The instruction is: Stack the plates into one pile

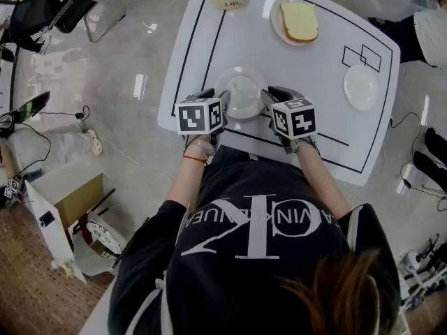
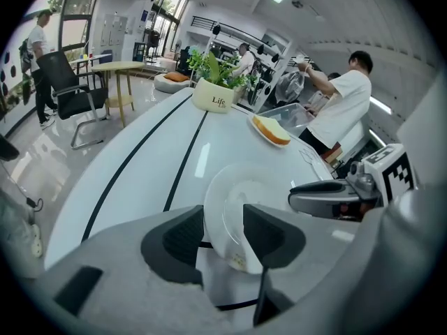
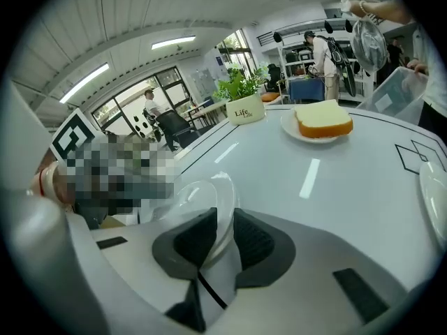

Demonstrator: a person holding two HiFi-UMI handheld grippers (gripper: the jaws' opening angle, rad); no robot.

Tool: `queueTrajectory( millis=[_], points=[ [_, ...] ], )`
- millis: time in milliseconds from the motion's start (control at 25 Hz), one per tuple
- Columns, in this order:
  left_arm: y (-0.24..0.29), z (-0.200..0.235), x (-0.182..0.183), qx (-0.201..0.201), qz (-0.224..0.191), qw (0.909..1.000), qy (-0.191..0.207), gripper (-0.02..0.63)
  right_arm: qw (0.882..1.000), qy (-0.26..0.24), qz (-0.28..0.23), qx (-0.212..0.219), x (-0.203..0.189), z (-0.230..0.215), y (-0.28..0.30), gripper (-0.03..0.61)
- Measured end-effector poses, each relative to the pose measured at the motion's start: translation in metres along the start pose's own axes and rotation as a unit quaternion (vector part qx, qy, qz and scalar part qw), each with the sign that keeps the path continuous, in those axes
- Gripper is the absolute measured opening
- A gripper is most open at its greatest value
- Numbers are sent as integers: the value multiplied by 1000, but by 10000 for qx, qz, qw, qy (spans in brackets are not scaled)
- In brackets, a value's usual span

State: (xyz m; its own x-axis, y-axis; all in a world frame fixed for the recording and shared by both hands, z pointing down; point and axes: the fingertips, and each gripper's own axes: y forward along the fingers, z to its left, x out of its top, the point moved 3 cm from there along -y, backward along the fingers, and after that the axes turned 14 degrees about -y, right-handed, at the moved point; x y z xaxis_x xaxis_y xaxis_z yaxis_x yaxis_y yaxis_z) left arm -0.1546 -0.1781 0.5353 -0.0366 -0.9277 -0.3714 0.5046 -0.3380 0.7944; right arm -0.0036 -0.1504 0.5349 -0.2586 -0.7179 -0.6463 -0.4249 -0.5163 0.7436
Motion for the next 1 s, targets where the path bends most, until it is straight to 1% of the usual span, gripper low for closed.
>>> queueTrajectory(
  millis=[120, 200, 280, 360, 440, 600, 800, 1000],
  points=[
    [0, 0, 1, -2, -12, 10000, 15, 184, 9998, -180, 46, -56, 0, 1, 1, 77],
    [0, -1, 3, 6, -29, 10000, 32, 184, 9990, -429, 81, -136, 1, 1, 0, 79],
    [-1, -1, 6, 31, -64, 10000, 55, 186, 9974, -675, 79, -222, 3, 2, 0, 93],
    [-2, -1, 10, 52, -104, 9999, 94, 186, 9967, -765, 39, -263, 5, 1, -1, 112],
    [-3, -3, 14, 42, -128, 9998, 159, 184, 9970, -723, -27, -286, 8, -1, -2, 129],
    [-1, -17, 19, -100, -134, 9993, 327, 184, 9976, -554, -211, -359, 12, -8, -11, 131],
    [9, -49, 23, -369, -60, 9975, 606, 184, 9973, -287, -429, -531, 9, -25, -31, 132],
    [21, -87, 21, -653, 46, 9938, 896, 184, 9946, 4, -584, -852, -8, -50, -58, 130]
  ],
)
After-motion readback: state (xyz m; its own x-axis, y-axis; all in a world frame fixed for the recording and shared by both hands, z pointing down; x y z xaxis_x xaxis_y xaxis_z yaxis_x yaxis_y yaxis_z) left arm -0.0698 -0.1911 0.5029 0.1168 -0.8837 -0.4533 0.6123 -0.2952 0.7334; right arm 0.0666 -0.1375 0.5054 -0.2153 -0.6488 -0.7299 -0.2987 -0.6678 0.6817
